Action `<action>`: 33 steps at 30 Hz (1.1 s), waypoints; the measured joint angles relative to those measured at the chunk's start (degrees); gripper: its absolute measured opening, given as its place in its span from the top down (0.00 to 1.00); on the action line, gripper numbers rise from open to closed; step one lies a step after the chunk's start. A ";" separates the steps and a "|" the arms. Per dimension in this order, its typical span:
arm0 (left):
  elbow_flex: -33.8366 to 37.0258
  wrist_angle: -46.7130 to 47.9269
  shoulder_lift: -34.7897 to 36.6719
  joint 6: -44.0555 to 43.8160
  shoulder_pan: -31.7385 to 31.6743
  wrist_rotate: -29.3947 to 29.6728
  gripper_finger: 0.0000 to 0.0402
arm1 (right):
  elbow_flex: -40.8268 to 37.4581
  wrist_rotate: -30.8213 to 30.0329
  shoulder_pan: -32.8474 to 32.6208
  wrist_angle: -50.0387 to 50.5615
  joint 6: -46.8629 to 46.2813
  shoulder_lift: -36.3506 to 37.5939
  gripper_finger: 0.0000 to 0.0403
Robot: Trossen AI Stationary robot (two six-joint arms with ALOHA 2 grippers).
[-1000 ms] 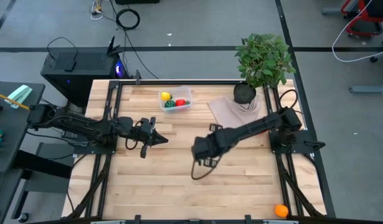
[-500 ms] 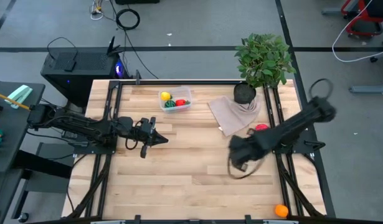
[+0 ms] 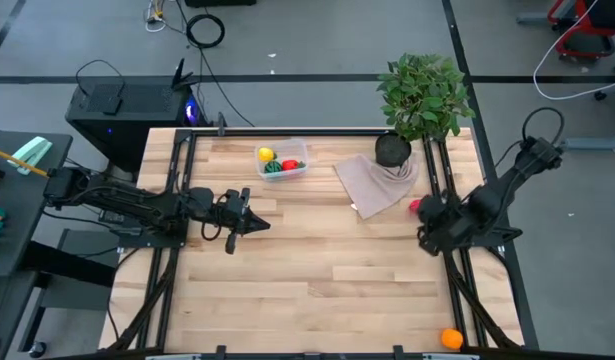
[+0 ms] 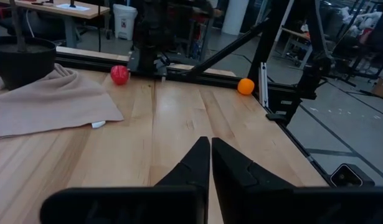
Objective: Pick and placing Produce into tupperware
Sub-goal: Put the pink dragon fruit into the container
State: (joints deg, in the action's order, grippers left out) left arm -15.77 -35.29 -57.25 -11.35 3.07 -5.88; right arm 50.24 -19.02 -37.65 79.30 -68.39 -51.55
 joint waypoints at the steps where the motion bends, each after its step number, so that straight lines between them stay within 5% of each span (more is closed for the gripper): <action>1: 0.00 0.00 0.00 0.00 0.00 -0.01 0.95 | 0.00 -0.02 -0.06 2.05 0.06 0.41 0.72; 12: 0.00 0.02 0.00 0.00 -0.02 0.03 0.97 | -1.70 -1.17 0.00 10.07 1.66 6.51 0.72; 18: 0.00 0.02 0.00 -0.02 -0.02 0.80 0.95 | -8.21 2.72 0.02 -3.25 0.58 13.90 0.73; 26: 0.00 -0.07 0.00 -0.19 -0.07 0.89 0.98 | -12.72 -3.50 1.16 -10.68 1.00 16.13 0.80; 33: -0.01 -0.07 0.00 -3.03 -0.77 0.90 0.94 | -25.51 -2.77 6.53 -33.87 1.88 22.28 0.84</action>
State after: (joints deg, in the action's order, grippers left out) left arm -15.78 -35.35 -57.25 -14.38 2.30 -4.98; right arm 24.73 -21.79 -31.12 45.43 -66.51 -29.27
